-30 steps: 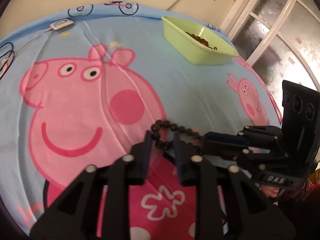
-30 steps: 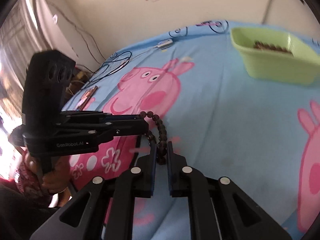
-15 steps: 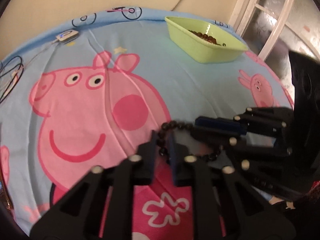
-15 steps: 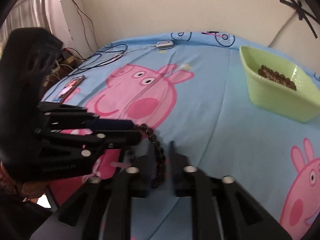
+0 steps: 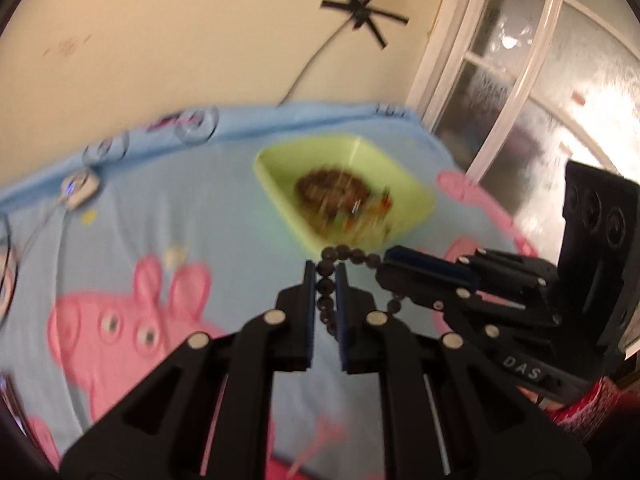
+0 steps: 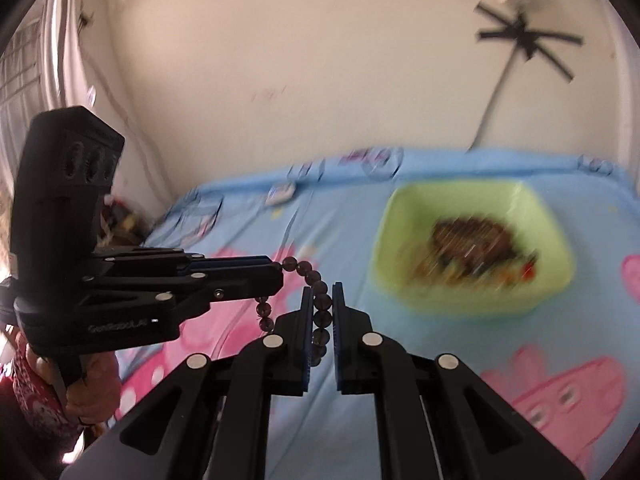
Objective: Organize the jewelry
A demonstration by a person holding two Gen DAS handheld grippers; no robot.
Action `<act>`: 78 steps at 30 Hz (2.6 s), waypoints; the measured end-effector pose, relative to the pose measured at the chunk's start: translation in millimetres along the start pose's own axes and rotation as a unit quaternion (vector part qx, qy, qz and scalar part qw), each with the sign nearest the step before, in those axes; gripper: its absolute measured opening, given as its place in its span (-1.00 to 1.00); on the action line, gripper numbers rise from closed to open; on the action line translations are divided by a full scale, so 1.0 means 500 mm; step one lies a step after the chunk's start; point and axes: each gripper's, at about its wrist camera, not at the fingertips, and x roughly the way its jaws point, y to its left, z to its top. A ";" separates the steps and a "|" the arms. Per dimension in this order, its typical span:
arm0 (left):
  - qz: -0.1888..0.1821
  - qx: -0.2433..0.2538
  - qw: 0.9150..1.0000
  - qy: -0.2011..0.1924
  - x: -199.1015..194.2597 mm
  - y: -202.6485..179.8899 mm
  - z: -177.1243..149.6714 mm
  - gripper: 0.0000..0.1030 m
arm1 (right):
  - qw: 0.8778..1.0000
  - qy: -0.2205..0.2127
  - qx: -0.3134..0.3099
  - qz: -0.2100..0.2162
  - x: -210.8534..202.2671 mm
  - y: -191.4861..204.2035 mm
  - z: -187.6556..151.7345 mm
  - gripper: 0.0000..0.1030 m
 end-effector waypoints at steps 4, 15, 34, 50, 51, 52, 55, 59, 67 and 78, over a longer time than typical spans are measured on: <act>0.009 0.007 1.000 -0.011 0.041 -0.024 0.088 -0.83 | 0.999 -0.027 0.013 -0.026 -0.013 -0.048 0.063 -1.00; 0.057 -0.026 0.998 -0.006 0.100 0.004 0.053 -0.61 | 0.992 -0.051 0.071 -0.093 0.017 -0.131 0.023 -0.93; 0.237 -0.027 0.969 -0.059 0.004 0.020 -0.204 0.65 | 0.985 -0.032 0.150 -0.084 -0.010 -0.005 -0.176 -0.41; 0.246 -0.039 0.966 -0.065 -0.001 0.026 -0.217 0.88 | 0.983 -0.023 0.162 -0.081 0.000 -0.009 -0.179 -0.28; 0.247 -0.047 0.966 -0.065 -0.002 0.031 -0.218 0.88 | 0.983 -0.022 0.161 -0.080 0.001 -0.008 -0.178 -0.28; 0.247 -0.052 0.965 -0.065 -0.003 0.035 -0.218 0.88 | 0.984 -0.022 0.161 -0.080 0.001 -0.009 -0.179 -0.27; 0.246 -0.057 0.965 -0.066 -0.006 0.038 -0.219 0.88 | 0.984 -0.021 0.161 -0.078 0.001 -0.010 -0.179 -0.25; 0.248 -0.053 0.965 -0.070 -0.008 0.033 -0.219 0.88 | 0.983 -0.021 0.164 -0.075 0.001 -0.011 -0.179 -0.22; 0.259 -0.052 0.963 -0.056 -0.001 0.035 -0.221 0.88 | 0.982 -0.023 0.172 -0.068 0.000 -0.019 -0.179 -0.19; 0.256 -0.060 0.964 -0.052 -0.001 0.043 -0.222 0.88 | 0.982 -0.025 0.176 -0.062 -0.002 -0.022 -0.181 -0.17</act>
